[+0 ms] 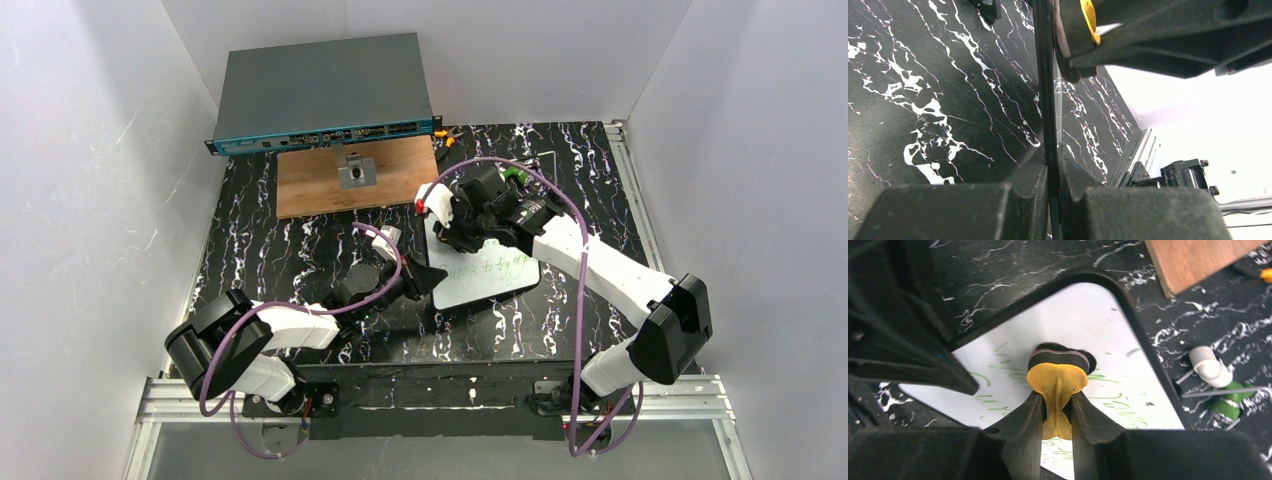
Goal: Erase the whiteboard
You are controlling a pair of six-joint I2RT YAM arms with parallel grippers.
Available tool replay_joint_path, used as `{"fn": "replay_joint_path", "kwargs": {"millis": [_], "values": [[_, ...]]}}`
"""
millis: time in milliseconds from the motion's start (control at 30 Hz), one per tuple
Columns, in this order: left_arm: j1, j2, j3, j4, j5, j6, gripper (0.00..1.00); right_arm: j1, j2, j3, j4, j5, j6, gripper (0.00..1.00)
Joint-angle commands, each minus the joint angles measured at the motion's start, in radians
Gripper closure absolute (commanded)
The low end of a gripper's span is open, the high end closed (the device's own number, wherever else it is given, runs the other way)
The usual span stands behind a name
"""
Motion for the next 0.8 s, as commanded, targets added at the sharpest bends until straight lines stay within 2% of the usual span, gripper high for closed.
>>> {"fn": "replay_joint_path", "kwargs": {"millis": [0,100,167,333,467,533,667,767], "values": [[-0.019,-0.019,0.003,-0.018,0.079,0.09,1.0,-0.026,0.025,0.033,0.139,0.194,0.094,0.99],[-0.019,-0.018,0.004,-0.016,0.081,0.09,1.0,-0.034,0.025,0.007,0.152,0.212,0.091,0.99],[-0.019,-0.016,0.004,-0.015,0.084,0.09,1.0,-0.038,0.022,0.002,0.111,0.165,0.046,0.99],[-0.021,-0.013,0.005,-0.008,0.088,0.091,1.0,-0.036,0.016,0.016,-0.075,-0.144,-0.087,0.99],[-0.019,-0.012,0.005,-0.01,0.09,0.092,1.0,-0.035,0.022,0.048,-0.123,-0.272,-0.101,0.99],[-0.02,-0.012,0.006,-0.01,0.092,0.091,1.0,-0.035,0.027,0.072,-0.115,-0.258,-0.07,0.99],[-0.021,-0.012,0.007,-0.011,0.096,0.091,1.0,-0.046,0.044,0.092,0.032,0.01,0.076,0.99],[-0.02,-0.013,0.007,-0.013,0.098,0.092,1.0,-0.068,0.053,0.094,0.096,0.118,0.131,0.99]]}}
